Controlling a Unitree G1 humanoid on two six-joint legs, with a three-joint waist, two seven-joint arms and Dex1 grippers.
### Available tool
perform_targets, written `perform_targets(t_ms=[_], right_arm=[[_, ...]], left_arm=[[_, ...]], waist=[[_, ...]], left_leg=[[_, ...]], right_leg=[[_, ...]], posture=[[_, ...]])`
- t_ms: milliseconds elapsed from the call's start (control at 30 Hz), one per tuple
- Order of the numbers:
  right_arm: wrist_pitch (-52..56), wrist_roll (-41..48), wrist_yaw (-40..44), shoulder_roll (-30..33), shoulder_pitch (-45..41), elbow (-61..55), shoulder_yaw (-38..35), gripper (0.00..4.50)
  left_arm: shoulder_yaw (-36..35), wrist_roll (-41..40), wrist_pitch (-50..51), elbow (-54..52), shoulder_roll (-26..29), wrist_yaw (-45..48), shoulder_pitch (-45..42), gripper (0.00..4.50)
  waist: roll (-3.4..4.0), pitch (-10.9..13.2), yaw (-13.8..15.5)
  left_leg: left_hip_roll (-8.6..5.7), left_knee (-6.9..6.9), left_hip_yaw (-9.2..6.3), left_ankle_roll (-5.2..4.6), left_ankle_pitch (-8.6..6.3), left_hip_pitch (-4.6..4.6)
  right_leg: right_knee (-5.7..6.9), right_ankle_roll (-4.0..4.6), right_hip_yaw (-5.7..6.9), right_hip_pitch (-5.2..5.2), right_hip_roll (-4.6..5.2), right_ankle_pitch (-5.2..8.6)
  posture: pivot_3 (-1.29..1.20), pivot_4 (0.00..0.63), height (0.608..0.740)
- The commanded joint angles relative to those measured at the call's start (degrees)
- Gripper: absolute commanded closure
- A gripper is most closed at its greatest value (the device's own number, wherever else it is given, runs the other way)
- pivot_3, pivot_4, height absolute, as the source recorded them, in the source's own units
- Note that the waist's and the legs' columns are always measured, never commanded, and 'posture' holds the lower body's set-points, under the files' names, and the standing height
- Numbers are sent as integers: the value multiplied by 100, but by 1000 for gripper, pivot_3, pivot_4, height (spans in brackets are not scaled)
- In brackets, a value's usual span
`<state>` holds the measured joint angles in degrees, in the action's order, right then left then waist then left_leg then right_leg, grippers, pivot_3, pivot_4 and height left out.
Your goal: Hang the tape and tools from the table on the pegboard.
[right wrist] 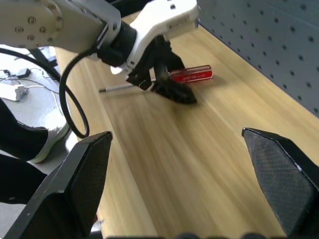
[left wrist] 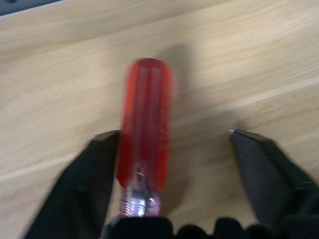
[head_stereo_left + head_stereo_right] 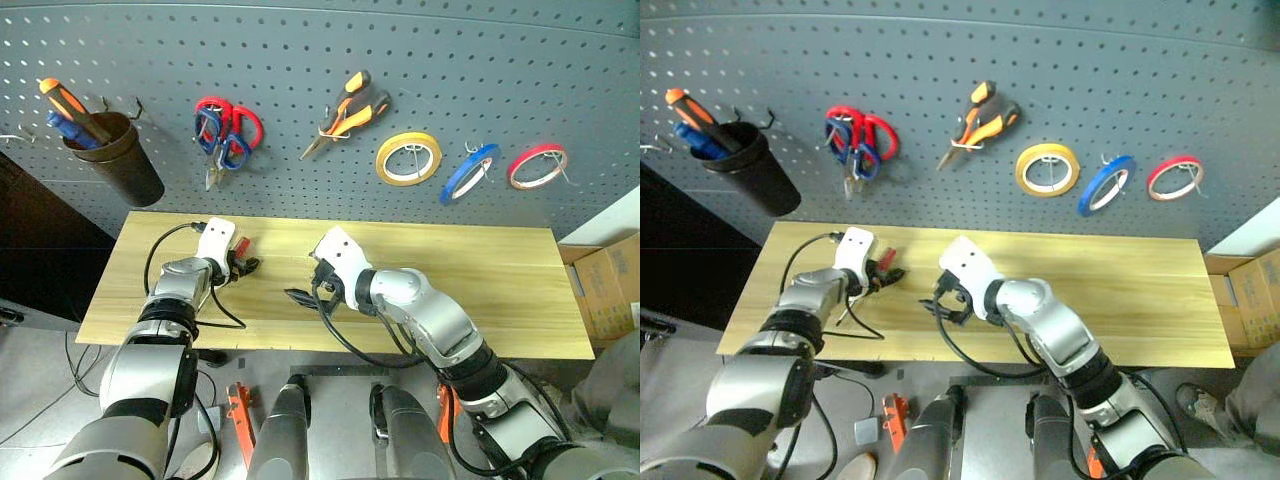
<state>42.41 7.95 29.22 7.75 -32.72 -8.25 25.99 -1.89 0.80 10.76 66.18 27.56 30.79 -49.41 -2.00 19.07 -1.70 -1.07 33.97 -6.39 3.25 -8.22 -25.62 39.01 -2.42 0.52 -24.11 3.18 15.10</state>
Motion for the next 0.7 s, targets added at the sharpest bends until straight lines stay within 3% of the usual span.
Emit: perform_targets(t_ms=[33, 167, 367, 533, 700], right_arm=[[116, 30, -45, -31, 72, -398, -76, 0], [136, 8, -69, -3, 108, -396, -98, 0], [-31, 19, -32, -62, -5, -232, -174, 0], [-9, 657, 378, 8, 353, -832, -596, 0], [166, 1613, 586, 13, 766, -1645, -1364, 0]], left_arm=[[45, 68, 58, 160, -22, 102, 52, 2348], [35, 71, 96, 122, -52, 127, 47, 3609], [106, 93, 189, -372, -50, 234, 164, 3610], [-77, -194, 1095, -3134, -86, 46, 1335, 3610], [-813, -592, 2496, -6512, -479, -936, 2445, 3610]], waist=[[2, 7, -27], [9, 16, -44], [9, 16, -33], [1, 11, -12], [-9, -3, 38]], left_leg=[[2, 0, 0, 0, 0, 0], [22, 0, 2, 0, 0, 1], [55, 0, 11, 1, 0, 1], [58, -3, 10, 5, -2, -9], [65, -3, -6, 30, -9, -26]], right_leg=[[0, -2, 0, -1, 0, 1], [0, -6, 4, -3, -7, 4], [-1, -6, 4, -3, -12, 4], [-6, 20, 5, -7, -8, -13], [-8, 24, 13, -19, -3, -16]], posture=[[-7, 424, 740], [2, 416, 740], [30, 370, 740], [68, 314, 740], [127, 244, 740]])
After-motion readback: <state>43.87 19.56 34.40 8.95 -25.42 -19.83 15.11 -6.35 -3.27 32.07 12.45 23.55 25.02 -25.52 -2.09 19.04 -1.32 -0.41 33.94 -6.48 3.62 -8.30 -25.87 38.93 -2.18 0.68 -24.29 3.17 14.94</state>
